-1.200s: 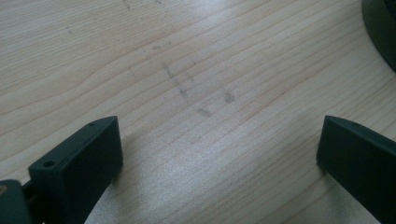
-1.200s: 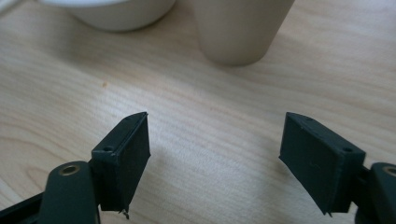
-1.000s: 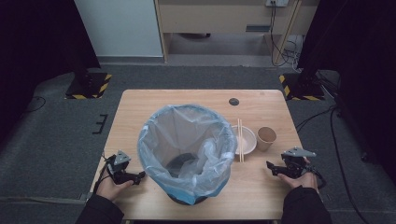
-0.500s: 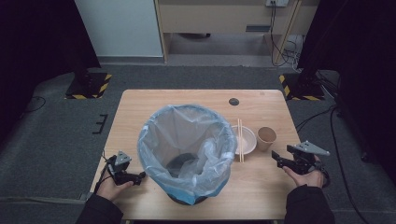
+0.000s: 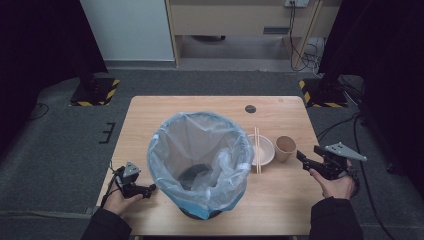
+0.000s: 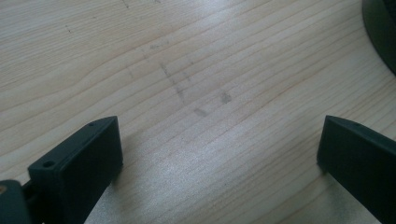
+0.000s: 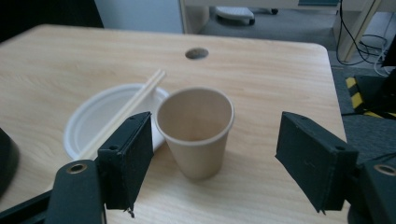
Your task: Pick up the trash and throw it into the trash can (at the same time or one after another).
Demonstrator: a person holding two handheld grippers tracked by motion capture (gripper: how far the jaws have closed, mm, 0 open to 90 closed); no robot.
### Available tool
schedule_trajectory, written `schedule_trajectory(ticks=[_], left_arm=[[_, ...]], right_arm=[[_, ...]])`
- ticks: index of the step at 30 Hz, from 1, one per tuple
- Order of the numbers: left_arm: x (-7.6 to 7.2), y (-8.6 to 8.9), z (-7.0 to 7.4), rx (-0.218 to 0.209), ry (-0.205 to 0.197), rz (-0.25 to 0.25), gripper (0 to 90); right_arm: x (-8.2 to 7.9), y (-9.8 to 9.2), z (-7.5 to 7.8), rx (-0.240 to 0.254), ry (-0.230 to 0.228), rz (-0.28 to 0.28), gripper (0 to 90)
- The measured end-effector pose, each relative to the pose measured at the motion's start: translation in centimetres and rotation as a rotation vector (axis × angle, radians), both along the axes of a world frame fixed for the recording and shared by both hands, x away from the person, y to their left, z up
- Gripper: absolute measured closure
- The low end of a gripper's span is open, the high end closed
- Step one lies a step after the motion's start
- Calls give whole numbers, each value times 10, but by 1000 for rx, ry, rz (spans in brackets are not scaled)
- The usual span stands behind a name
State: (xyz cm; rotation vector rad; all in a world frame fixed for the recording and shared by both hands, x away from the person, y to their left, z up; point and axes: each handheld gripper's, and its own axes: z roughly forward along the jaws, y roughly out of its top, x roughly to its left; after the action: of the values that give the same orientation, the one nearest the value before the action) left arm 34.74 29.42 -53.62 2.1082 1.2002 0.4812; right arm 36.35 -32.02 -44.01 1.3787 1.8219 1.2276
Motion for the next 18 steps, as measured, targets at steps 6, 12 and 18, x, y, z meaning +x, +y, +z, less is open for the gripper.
schedule_trajectory(ticks=[6,12,18], left_arm=[[0,0,0,0,0,0,0],[0,0,0,1,0,0,0],[0,0,0,0,-1,2,0]], right_arm=[[4,4,21,34,-41,0,273],[12,9,36,27,-63,-4,268],[23,17,45,22,-78,12,273]])
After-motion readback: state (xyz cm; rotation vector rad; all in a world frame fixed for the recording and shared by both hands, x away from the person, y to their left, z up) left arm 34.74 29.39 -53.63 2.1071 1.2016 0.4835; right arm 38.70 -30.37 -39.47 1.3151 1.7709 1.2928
